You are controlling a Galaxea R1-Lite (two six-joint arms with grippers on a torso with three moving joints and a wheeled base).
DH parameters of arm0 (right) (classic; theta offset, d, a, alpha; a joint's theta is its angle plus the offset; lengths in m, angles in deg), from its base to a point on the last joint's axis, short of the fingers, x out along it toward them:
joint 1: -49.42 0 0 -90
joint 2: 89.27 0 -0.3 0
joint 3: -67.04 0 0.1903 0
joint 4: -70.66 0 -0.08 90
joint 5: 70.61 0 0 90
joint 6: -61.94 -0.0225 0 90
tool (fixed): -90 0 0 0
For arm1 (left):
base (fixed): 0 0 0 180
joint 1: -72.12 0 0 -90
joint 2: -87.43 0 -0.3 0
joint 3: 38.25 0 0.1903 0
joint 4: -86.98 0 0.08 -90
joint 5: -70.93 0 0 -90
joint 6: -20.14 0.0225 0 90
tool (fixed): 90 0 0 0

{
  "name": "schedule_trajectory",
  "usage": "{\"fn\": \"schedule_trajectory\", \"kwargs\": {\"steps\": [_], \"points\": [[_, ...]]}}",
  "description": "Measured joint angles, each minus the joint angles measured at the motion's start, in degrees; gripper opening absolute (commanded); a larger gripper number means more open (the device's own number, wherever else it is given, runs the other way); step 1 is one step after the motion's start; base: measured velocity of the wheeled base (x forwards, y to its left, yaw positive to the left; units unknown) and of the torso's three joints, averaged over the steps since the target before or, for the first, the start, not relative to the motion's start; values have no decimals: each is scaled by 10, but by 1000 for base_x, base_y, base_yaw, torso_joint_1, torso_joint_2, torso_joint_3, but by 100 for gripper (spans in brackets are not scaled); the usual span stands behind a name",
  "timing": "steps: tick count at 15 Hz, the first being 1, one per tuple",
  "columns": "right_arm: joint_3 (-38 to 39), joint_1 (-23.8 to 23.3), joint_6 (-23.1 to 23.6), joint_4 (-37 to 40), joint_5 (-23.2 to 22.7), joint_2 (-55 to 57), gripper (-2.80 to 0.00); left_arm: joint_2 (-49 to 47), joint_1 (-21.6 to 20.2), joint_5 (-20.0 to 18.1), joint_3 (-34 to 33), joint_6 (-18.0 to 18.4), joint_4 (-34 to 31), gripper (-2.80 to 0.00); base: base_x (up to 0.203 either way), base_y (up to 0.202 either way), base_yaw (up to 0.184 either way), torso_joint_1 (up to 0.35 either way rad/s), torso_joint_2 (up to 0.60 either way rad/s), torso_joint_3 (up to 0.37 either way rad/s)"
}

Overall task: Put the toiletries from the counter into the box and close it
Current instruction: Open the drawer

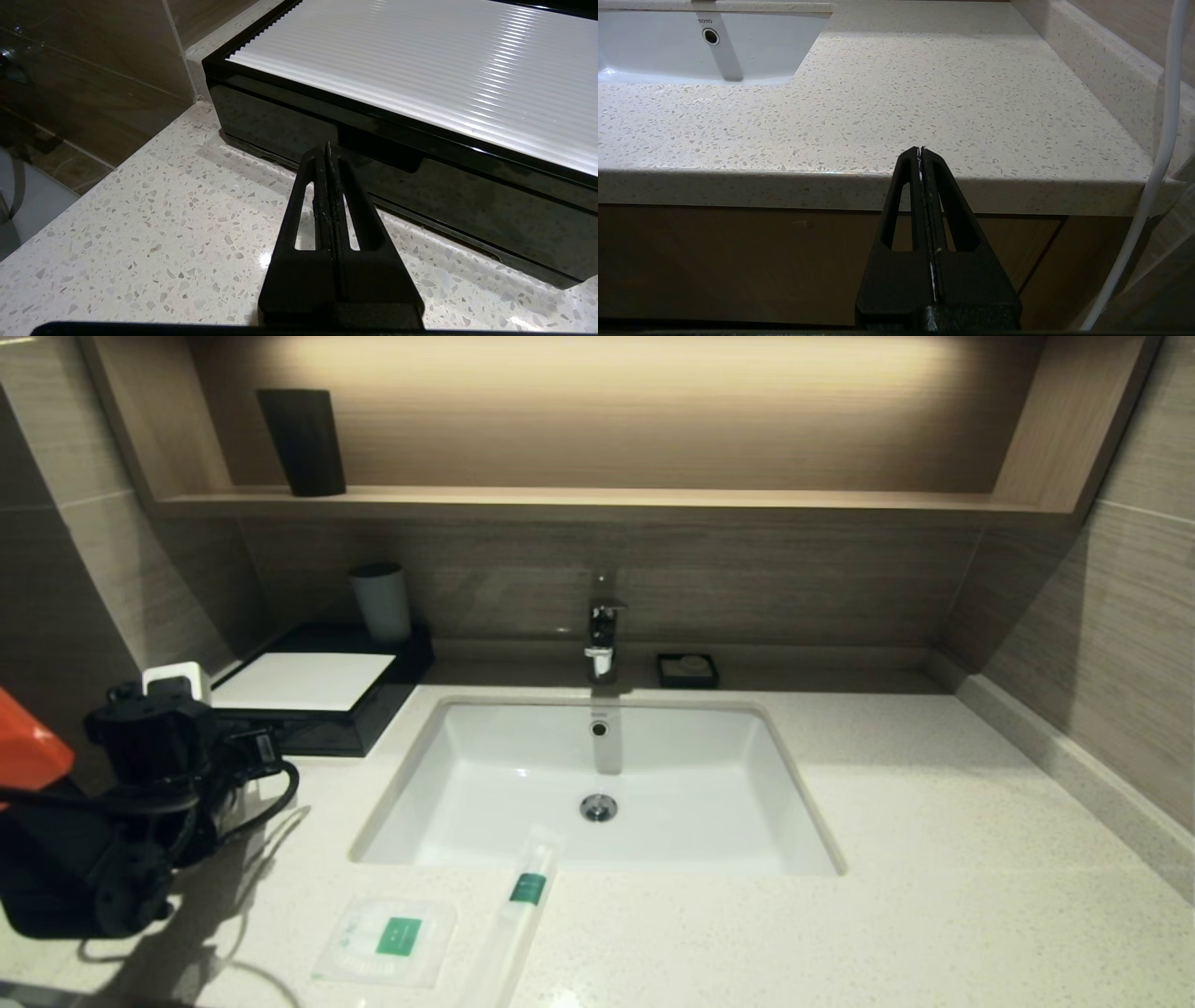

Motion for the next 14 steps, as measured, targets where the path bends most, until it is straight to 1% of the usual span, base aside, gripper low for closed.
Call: {"fn": "schedule_trajectory", "kwargs": {"steps": [2, 7, 10, 14], "points": [[0, 0, 0, 0, 0, 0, -280, 4, 1, 1, 1, 0, -12, -280, 0, 0, 0, 0, 0, 0], [0, 0, 0, 0, 0, 0, -280, 28, 1, 4, 20, -2, -108, -280, 0, 0, 0, 0, 0, 0], [0, 0, 0, 0, 0, 0, -280, 39, 12, 24, 25, -2, -128, -280, 0, 0, 0, 0, 0, 0], [0, 0, 0, 0, 0, 0, -280, 46, 21, 28, 33, -3, -135, -280, 0, 0, 0, 0, 0, 0]]}}
